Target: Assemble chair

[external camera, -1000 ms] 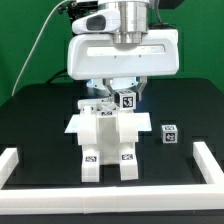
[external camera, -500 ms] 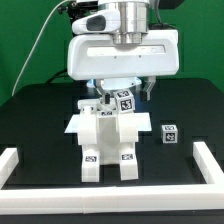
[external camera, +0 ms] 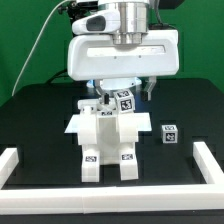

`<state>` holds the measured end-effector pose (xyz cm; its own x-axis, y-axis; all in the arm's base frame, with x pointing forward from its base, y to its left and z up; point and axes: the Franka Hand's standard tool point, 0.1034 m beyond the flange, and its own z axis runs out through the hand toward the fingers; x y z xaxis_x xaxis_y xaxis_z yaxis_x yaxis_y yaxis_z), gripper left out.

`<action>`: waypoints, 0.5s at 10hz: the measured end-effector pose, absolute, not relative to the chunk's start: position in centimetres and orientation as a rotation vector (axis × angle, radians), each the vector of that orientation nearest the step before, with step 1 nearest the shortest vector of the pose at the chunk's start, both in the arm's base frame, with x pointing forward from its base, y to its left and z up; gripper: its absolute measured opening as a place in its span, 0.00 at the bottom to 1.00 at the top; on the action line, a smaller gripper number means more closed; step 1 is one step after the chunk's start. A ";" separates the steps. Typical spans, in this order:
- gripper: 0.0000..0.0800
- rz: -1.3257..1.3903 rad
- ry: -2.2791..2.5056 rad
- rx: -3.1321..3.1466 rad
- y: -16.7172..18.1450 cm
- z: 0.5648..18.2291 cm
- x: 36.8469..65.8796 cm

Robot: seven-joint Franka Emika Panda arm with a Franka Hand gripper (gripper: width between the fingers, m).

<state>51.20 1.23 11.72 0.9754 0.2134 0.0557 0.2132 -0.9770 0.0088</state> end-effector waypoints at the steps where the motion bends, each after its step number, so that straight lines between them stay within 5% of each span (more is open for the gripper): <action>1: 0.81 0.047 0.298 3.144 1.2 12.0 51.5; 3: 0.81 0.027 0.244 3.149 1.2 11.5 51.3; 5: 0.49 0.029 0.246 3.148 1.2 11.5 51.3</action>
Offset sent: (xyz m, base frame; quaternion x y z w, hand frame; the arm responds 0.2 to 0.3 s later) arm 0.0000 0.0000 0.0000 0.0000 0.0000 0.0000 1.0000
